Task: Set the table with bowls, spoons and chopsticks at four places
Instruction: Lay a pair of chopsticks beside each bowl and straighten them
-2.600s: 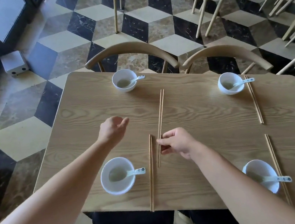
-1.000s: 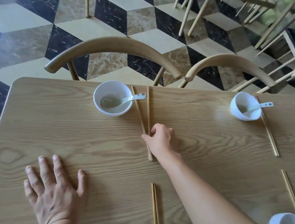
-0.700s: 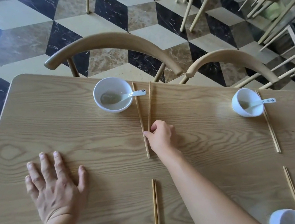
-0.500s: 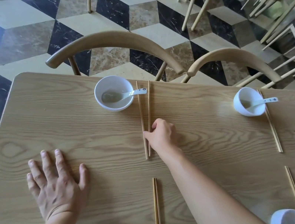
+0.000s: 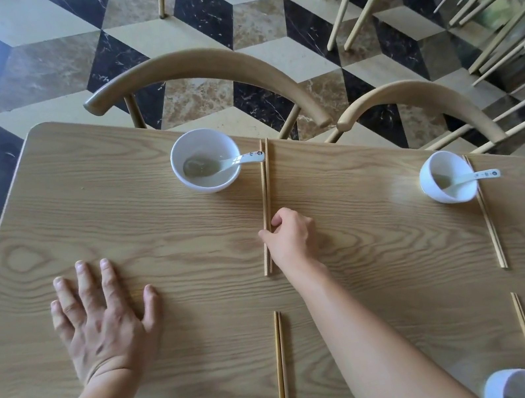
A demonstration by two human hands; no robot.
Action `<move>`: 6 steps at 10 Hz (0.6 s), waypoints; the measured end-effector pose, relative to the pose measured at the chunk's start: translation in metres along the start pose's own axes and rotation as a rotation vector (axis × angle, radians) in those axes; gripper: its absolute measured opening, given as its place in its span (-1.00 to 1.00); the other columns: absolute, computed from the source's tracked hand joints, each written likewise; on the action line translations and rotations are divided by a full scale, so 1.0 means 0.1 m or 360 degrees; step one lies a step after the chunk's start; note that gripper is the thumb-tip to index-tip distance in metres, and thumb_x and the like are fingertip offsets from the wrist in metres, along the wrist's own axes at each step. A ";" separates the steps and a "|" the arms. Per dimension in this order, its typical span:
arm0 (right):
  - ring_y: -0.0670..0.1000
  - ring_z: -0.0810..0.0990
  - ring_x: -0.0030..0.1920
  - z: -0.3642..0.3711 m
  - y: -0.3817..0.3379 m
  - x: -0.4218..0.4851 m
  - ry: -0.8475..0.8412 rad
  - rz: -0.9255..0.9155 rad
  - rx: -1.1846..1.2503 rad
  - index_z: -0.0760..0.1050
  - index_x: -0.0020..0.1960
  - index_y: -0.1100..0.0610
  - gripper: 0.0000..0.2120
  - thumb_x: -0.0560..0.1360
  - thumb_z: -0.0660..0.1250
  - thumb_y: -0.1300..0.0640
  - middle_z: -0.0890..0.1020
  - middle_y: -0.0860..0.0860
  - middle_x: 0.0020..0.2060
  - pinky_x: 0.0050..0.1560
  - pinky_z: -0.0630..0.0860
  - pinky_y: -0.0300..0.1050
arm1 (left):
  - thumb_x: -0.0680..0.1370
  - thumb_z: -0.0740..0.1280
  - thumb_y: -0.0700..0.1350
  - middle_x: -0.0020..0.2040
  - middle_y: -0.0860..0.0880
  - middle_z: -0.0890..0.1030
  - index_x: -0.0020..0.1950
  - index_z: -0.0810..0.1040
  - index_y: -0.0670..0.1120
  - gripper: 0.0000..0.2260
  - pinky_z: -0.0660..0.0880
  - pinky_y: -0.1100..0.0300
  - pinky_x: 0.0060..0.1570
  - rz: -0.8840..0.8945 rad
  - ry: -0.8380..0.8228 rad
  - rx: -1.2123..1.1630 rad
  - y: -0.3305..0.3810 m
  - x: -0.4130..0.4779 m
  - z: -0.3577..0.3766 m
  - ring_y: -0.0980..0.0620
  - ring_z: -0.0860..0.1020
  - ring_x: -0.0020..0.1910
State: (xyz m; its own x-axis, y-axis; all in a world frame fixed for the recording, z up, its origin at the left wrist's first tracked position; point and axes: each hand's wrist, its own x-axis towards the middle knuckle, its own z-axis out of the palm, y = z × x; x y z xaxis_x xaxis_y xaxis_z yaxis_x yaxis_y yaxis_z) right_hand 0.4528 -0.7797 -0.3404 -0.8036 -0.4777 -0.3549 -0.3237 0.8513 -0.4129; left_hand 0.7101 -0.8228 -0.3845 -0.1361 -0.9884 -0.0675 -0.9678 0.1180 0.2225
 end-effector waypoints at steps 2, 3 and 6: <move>0.04 0.48 -0.26 -0.03 0.03 0.06 0.0078 0.0016 -0.0014 0.59 -0.15 0.12 -0.84 0.44 0.46 0.02 0.67 0.04 -0.24 -0.26 0.31 -0.22 | 0.48 0.12 0.26 0.60 -0.23 0.16 0.57 0.23 -0.12 -0.25 -0.08 -0.16 0.53 0.0005 0.0002 -0.0008 -0.01 0.00 0.01 -0.28 -0.01 0.58; 0.04 0.48 -0.28 -0.03 0.04 0.08 0.0109 0.0002 -0.0019 0.59 -0.18 0.12 -0.82 0.44 0.46 0.01 0.66 0.03 -0.28 -0.28 0.30 -0.22 | 0.48 0.12 0.27 0.60 -0.22 0.16 0.57 0.23 -0.12 -0.25 -0.08 -0.15 0.53 0.0006 -0.0005 -0.0003 -0.01 0.00 0.01 -0.27 -0.02 0.59; 0.02 0.45 -0.30 -0.01 0.04 0.09 0.0148 0.0003 -0.0025 0.57 -0.24 0.12 -0.79 0.41 0.48 0.00 0.57 -0.04 -0.37 -0.28 0.28 -0.23 | 0.48 0.12 0.26 0.60 -0.22 0.17 0.57 0.24 -0.12 -0.25 -0.07 -0.17 0.52 0.0007 0.0011 -0.0012 -0.01 0.01 0.02 -0.28 0.00 0.58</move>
State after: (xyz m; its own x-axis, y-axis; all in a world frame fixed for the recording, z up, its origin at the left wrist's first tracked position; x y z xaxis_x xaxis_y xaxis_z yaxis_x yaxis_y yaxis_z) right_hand 0.4440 -0.7802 -0.3448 -0.8469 -0.4545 -0.2759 -0.3294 0.8559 -0.3987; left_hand 0.7103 -0.8233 -0.3863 -0.1391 -0.9885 -0.0599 -0.9655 0.1219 0.2301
